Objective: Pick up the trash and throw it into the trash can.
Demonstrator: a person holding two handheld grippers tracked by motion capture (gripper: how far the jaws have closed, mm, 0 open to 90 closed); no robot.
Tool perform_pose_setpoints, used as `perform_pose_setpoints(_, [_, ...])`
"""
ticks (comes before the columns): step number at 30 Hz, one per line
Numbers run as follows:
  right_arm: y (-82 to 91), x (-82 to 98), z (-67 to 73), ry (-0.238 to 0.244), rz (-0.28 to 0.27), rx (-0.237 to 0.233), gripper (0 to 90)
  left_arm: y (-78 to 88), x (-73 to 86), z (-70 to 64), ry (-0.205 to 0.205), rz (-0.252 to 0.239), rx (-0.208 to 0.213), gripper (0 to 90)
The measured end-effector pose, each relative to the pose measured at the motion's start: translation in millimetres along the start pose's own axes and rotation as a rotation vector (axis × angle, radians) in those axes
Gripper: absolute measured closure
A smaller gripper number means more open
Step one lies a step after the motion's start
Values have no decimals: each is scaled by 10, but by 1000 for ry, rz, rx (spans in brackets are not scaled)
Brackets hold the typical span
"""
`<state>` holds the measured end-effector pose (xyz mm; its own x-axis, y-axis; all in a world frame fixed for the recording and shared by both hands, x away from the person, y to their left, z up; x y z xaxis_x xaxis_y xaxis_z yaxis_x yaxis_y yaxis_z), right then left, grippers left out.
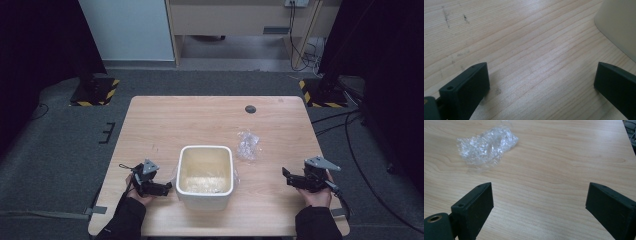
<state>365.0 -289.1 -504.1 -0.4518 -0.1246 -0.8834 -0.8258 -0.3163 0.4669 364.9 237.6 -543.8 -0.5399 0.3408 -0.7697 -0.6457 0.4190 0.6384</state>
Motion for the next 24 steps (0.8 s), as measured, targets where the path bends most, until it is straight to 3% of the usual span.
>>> perform_pose_setpoints(7, [122, -147, 89, 12, -65, -16, 74, 0, -1, 1, -1, 1, 0, 0])
perform_pose_setpoints(24, [307, -428, 269, 30, -146, -51, 63, -1, -2, 3, -4, 2, 2, 0])
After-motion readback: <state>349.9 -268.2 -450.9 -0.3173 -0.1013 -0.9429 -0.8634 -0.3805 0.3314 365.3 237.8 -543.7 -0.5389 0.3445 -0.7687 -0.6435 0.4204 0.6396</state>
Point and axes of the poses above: each handheld gripper's, and its own axes: y roughly backward along the jaws, x roughly out of its underside, z roughly to its left, the point moved 1 cm from there along -y, roughly forward along the jaws, and after that the axes turned 6 degrees about -z, right-handed, at the moved point
